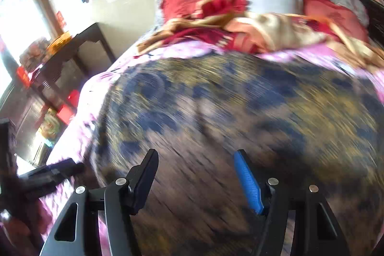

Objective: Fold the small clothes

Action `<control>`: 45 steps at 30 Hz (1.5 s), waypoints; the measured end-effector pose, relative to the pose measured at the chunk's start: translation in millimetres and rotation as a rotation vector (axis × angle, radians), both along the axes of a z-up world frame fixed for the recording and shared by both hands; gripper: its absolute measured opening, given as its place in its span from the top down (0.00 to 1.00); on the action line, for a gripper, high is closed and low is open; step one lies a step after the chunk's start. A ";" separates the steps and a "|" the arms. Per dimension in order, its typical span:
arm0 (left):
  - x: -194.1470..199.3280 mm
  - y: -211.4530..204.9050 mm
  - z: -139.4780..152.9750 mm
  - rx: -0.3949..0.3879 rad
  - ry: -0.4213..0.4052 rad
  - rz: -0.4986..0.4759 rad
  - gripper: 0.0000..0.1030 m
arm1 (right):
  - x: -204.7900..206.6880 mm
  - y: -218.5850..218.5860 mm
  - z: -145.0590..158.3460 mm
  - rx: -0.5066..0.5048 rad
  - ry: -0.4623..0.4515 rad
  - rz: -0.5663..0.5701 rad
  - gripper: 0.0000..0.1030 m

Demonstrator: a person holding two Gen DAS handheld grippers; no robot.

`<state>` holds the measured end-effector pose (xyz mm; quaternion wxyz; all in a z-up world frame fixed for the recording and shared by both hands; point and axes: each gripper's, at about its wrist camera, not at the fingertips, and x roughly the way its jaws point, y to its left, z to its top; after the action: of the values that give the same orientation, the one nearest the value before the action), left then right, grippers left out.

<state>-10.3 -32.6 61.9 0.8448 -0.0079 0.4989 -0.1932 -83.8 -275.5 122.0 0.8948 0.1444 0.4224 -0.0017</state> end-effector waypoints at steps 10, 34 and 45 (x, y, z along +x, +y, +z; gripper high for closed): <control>21.0 -3.2 -18.0 -0.077 0.027 -0.022 0.40 | 117.4 70.3 -4.6 -0.080 0.111 0.121 0.21; 28.0 -20.6 -0.4 -0.495 0.002 -0.165 0.72 | 195.8 134.4 -0.7 -0.099 0.407 0.293 0.14; 9.1 -18.9 10.8 -0.285 -0.011 -0.150 0.45 | 173.9 94.5 7.5 -0.085 0.344 0.303 0.86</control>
<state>-1.2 -51.5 72.7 0.8210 -0.0891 0.4611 -0.3246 90.1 -181.0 129.5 0.8048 0.0389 0.5853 0.0903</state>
